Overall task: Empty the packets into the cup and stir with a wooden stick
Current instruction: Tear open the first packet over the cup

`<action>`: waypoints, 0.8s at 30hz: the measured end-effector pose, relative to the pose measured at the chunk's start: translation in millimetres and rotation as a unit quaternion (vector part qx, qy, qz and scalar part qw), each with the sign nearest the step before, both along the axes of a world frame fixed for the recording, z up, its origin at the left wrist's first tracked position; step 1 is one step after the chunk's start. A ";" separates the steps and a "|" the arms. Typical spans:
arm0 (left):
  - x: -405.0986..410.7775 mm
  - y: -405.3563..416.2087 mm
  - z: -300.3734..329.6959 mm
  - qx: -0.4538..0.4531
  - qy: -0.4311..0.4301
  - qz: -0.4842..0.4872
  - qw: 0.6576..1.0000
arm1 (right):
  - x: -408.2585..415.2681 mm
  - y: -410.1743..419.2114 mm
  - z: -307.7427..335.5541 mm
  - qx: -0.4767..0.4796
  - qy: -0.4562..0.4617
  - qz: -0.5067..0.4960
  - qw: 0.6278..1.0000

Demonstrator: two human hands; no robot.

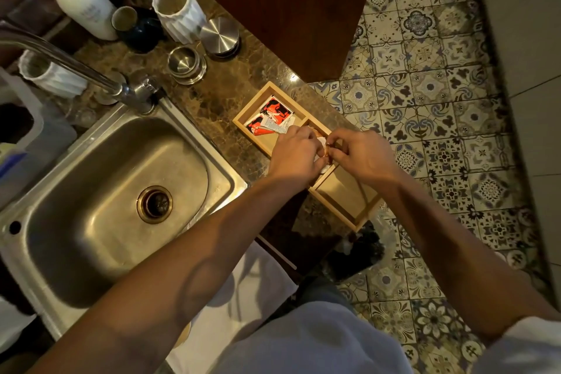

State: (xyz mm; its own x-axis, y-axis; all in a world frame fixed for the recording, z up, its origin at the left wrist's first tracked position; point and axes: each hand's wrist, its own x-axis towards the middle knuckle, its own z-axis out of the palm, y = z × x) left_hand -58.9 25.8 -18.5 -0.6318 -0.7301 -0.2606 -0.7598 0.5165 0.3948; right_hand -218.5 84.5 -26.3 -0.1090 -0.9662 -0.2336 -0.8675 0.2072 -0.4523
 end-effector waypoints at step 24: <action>77.5 18.8 88.3 -0.091 0.266 0.074 0.957 | 38.2 32.4 93.8 -0.153 -0.271 -0.050 0.949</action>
State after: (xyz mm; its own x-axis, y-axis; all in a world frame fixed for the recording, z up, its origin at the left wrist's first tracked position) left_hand 18.6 44.6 69.8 -0.5255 -0.8247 0.2093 -0.5462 0.5156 0.6602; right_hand -180.4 116.9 67.5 -0.1484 -0.9889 0.0087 -0.4731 0.0633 -0.8787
